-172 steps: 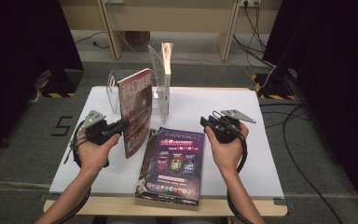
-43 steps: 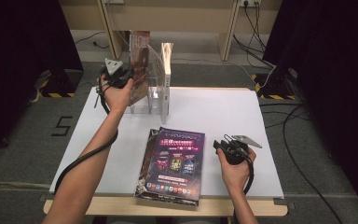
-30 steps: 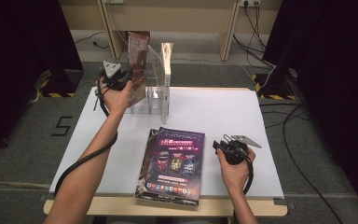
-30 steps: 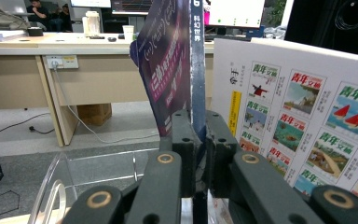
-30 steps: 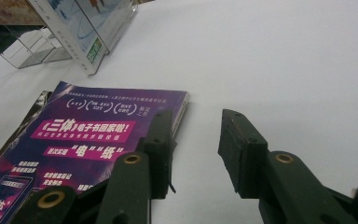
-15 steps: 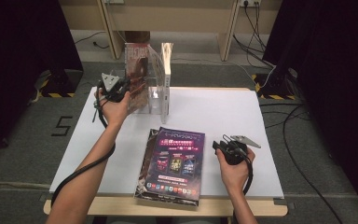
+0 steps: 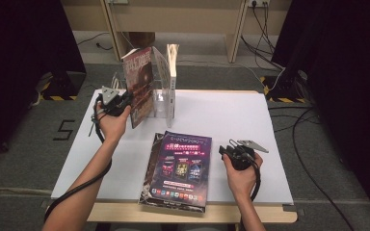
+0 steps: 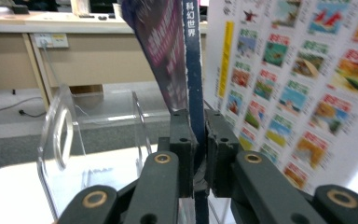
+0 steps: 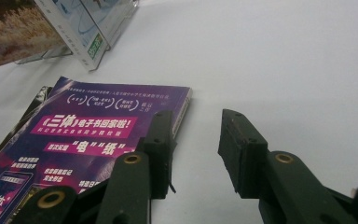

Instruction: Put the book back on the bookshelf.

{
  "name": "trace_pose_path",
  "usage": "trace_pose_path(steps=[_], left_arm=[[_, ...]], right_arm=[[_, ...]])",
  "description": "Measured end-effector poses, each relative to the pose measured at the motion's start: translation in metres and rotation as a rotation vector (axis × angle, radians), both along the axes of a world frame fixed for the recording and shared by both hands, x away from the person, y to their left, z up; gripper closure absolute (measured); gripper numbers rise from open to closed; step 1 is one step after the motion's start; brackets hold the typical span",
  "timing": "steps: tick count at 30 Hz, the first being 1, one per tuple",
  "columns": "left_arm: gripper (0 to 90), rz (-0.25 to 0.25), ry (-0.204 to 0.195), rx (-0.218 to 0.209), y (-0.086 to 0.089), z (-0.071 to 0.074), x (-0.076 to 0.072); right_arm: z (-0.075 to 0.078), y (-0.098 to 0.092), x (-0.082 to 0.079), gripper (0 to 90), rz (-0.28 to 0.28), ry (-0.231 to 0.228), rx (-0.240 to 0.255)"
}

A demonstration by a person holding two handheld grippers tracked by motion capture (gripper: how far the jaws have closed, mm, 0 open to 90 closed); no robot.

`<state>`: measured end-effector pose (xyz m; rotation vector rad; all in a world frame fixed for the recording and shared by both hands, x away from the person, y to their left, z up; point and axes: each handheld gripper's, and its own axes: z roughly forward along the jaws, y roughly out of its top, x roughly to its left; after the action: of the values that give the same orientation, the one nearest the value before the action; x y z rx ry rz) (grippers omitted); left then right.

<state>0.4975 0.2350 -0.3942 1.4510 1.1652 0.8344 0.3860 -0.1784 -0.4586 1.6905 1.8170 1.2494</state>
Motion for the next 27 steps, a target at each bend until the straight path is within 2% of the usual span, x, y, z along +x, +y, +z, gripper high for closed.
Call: trace_pose_path(steps=[2,9,11,13,14,16,19,23,27], left_arm=[[82.5,-0.018,0.02,-0.007,-0.001,-0.002,-0.006],[79.3,-0.063,0.056,0.036,0.0,-0.015,-0.022],[73.8,-0.063,0.036,0.032,0.001,-0.017,-0.025],[70.0,-0.062,0.021,0.01,0.003,-0.016,-0.025],[69.4,-0.05,0.005,0.003,0.004,-0.014,-0.026],[66.2,-0.036,0.005,-0.003,0.005,-0.009,-0.028],[69.3,-0.027,-0.008,-0.026,0.009,-0.004,-0.028],[73.6,-0.043,-0.037,-0.041,0.008,0.007,-0.025],[73.7,-0.051,-0.052,-0.058,0.003,0.023,-0.021]], right_arm=[[0.0,0.0,0.0,65.0,0.002,-0.001,-0.002],[-0.001,0.0,0.0,64.9,0.006,-0.003,-0.006],[-0.001,0.0,0.0,64.9,0.005,-0.003,-0.007],[-0.002,0.001,0.0,64.9,0.001,0.002,-0.006],[-0.002,0.001,0.0,64.8,0.002,0.007,-0.005],[-0.002,0.002,0.0,64.8,0.004,0.008,-0.006],[-0.003,0.002,0.001,64.6,0.009,0.008,-0.01],[-0.004,0.002,0.001,64.3,0.009,0.019,-0.008],[-0.004,0.002,0.001,64.0,0.009,0.025,-0.008]])
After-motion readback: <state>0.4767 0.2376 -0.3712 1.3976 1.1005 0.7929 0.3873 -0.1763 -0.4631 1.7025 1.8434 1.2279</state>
